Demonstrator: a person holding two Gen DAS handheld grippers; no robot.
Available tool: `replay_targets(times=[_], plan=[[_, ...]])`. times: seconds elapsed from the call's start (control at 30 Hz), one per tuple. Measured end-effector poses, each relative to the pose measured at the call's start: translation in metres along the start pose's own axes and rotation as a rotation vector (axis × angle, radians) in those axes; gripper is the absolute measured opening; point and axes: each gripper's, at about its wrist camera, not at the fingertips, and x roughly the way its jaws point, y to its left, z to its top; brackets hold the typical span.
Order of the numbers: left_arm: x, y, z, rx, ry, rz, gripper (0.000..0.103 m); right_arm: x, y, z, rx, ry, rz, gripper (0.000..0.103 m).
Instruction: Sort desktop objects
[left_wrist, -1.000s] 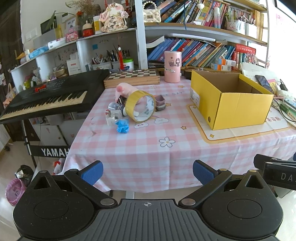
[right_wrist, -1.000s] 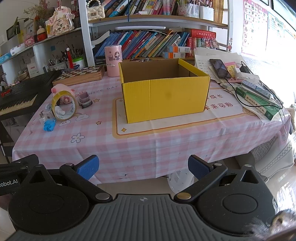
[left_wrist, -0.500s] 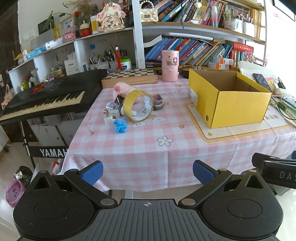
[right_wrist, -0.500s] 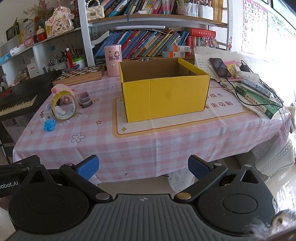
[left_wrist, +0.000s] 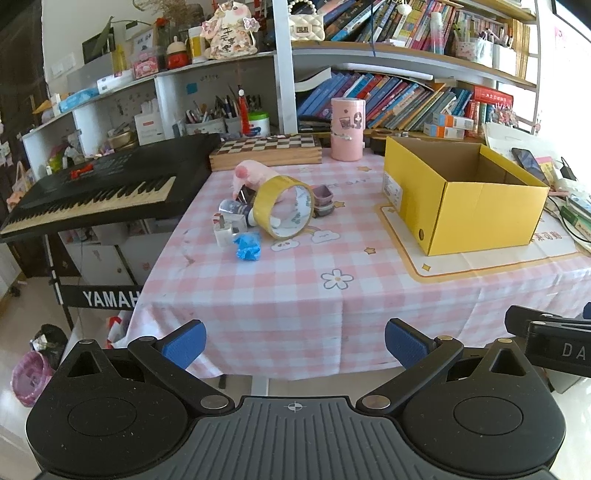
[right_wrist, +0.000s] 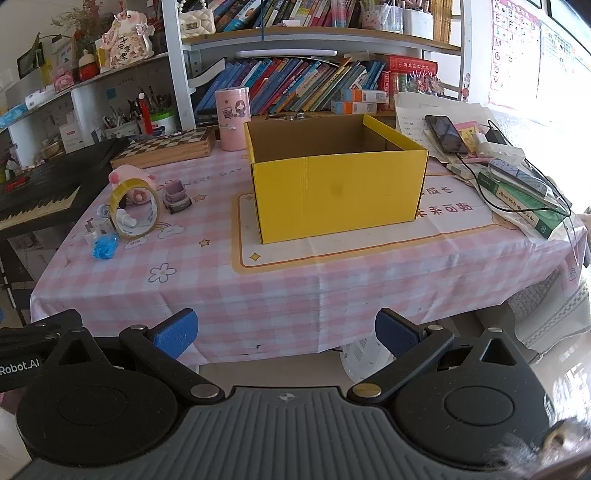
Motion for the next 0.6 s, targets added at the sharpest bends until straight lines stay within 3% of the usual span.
replay_targets(times=[0.6], plan=[[0.0038,0.0017,0.0002,-0.004,0.013,0.004,0.103,-0.0022,0.0031,0.0041,-0.023,-0.016,-0.002,0.103]])
